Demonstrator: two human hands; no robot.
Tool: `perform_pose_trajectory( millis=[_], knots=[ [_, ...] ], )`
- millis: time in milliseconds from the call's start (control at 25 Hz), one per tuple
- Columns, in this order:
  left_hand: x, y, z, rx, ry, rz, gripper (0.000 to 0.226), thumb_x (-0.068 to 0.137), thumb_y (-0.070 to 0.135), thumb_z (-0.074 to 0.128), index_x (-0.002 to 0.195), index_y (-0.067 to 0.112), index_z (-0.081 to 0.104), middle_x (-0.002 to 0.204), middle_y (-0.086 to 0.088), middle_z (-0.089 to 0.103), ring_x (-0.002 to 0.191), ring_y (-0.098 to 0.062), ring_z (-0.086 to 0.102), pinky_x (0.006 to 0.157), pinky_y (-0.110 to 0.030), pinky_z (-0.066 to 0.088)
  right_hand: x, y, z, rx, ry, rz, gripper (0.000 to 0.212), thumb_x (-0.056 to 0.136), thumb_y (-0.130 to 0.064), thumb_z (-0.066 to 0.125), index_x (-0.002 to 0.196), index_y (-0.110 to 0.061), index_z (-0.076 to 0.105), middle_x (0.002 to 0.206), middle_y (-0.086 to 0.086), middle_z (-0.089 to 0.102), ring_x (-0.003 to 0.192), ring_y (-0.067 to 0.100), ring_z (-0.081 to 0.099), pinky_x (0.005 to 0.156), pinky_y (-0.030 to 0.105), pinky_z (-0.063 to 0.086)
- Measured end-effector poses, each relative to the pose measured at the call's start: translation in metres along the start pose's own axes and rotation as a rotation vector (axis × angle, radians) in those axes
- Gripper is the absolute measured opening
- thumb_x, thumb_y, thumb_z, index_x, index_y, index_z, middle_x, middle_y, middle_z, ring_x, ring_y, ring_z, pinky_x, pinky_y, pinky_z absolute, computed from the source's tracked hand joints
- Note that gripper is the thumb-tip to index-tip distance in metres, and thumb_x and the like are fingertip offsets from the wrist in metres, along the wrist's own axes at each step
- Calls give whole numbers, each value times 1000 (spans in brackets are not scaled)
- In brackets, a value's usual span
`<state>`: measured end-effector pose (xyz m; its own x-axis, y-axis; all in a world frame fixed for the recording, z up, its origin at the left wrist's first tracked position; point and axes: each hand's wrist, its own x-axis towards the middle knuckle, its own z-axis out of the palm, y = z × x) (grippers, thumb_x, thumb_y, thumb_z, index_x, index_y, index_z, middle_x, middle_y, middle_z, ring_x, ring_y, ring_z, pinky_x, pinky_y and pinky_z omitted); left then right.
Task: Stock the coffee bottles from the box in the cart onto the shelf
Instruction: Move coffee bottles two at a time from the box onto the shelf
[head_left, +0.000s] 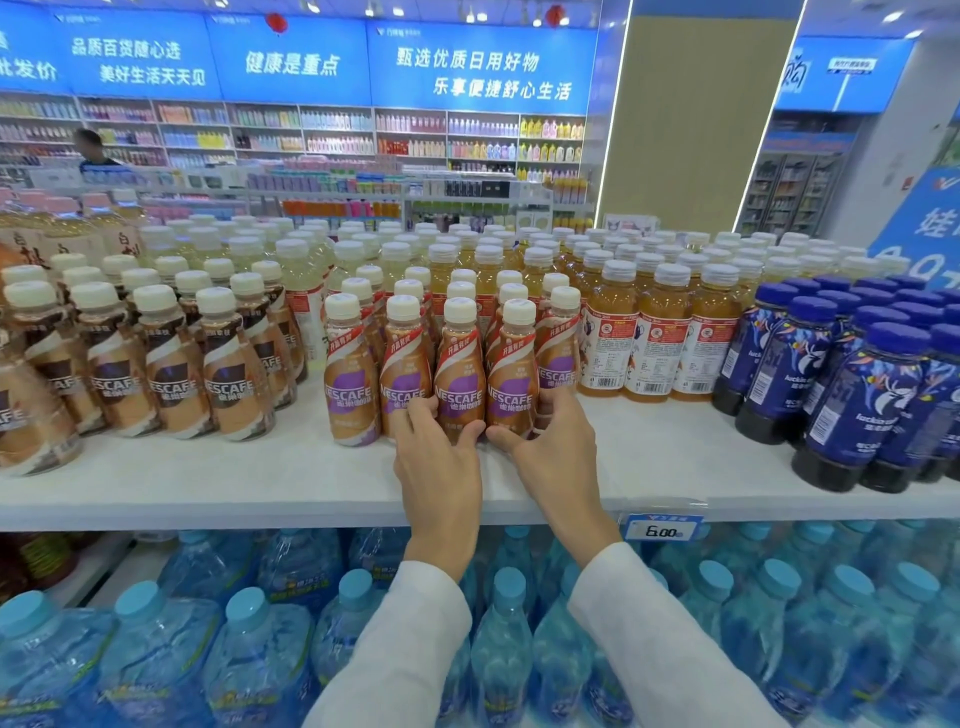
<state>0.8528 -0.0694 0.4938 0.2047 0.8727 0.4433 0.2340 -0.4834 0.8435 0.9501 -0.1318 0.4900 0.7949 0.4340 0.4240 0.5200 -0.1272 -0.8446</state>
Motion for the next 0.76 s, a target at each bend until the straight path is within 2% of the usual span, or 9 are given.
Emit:
perform_pose_trajectory(
  millis=[80, 200, 360, 560, 680, 760],
  knots=[
    [0, 0, 0, 11, 1, 4, 42, 87, 32, 77, 118, 17, 51, 118, -2, 52, 105, -23, 57, 91, -41, 50, 0, 1, 1, 8, -6, -3, 60, 73, -35, 88, 119, -30, 51, 118, -6, 63, 102, 9, 63, 79, 14, 47],
    [2, 0, 1, 21, -4, -8, 41, 87, 33, 77, 114, 19, 50, 116, -2, 52, 102, -23, 58, 89, -40, 50, 1, 3, 3, 13, -7, -4, 61, 74, -35, 87, 124, -28, 51, 121, -5, 62, 106, 11, 63, 85, 20, 51],
    [0, 0, 2, 37, -17, -16, 41, 89, 35, 74, 116, 19, 49, 119, -2, 52, 104, -20, 56, 84, -28, 43, 1, 7, 5, -9, 0, -13, 63, 75, -38, 86, 125, -30, 48, 125, -6, 60, 110, 12, 62, 90, 27, 54],
    [-3, 0, 0, 76, -30, -16, 43, 90, 36, 73, 119, 18, 48, 122, -3, 54, 108, -20, 57, 87, -28, 45, -2, 7, 3, -66, -22, -31, 67, 78, -40, 83, 133, -25, 48, 128, -3, 59, 114, 13, 60, 95, 29, 52],
    [-5, 0, -8, 120, -55, 5, 41, 91, 34, 72, 122, 16, 50, 124, -3, 56, 111, -20, 57, 87, -24, 38, -9, 3, -9, -83, -25, -57, 57, 83, -33, 79, 132, -21, 52, 127, 1, 59, 114, 18, 59, 96, 33, 51],
    [-8, -4, -17, 161, -64, 20, 41, 92, 33, 70, 123, 15, 51, 124, -4, 59, 112, -22, 57, 89, -25, 37, -20, -1, -21, -87, -70, -57, 46, 88, -28, 75, 128, -21, 55, 125, 1, 59, 108, 17, 60, 90, 30, 48]
  ],
)
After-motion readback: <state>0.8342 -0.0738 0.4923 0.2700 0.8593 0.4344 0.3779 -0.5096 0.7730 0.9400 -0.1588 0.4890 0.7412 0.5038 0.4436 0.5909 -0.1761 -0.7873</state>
